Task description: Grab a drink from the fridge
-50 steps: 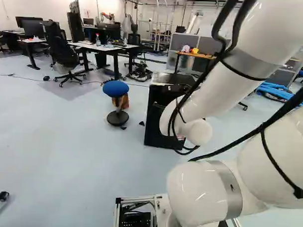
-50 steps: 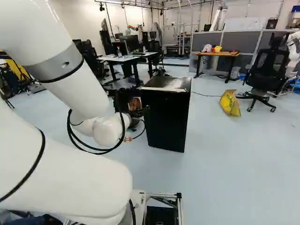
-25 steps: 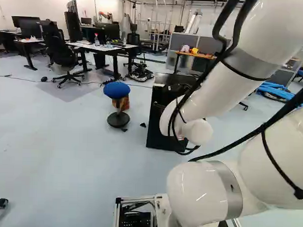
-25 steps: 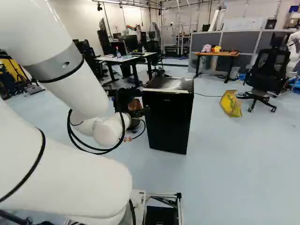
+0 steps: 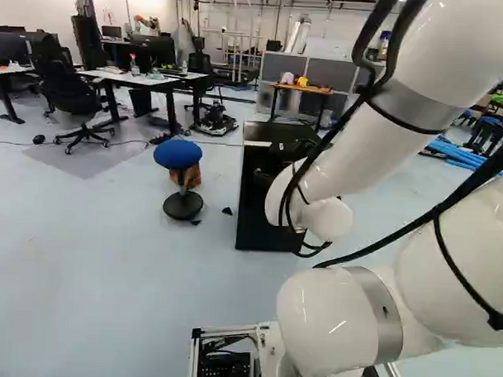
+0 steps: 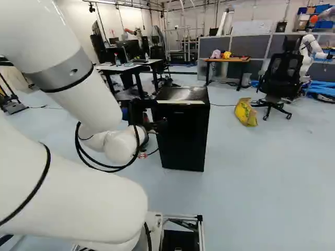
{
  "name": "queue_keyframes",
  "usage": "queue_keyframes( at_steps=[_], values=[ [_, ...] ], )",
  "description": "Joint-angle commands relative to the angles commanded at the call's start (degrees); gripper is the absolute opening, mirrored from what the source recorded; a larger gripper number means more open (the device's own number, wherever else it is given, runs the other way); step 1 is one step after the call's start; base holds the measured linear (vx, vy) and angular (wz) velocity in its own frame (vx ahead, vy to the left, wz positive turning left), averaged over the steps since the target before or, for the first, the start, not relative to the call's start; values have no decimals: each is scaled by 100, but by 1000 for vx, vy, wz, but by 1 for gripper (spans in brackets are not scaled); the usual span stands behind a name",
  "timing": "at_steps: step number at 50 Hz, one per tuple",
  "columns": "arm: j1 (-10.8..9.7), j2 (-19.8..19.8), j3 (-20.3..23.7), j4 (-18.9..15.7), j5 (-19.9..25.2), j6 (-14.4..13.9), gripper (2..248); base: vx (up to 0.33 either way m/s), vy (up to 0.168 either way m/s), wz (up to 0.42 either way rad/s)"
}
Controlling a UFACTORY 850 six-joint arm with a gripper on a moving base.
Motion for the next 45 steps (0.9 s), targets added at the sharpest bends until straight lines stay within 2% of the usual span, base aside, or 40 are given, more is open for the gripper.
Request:
queue_keyframes(
  at_steps=[23,45],
  values=[
    [0,0,0,0,0,0,247,58,58,-216],
    [0,0,0,0,0,0,247,46,88,-30]
  ],
)
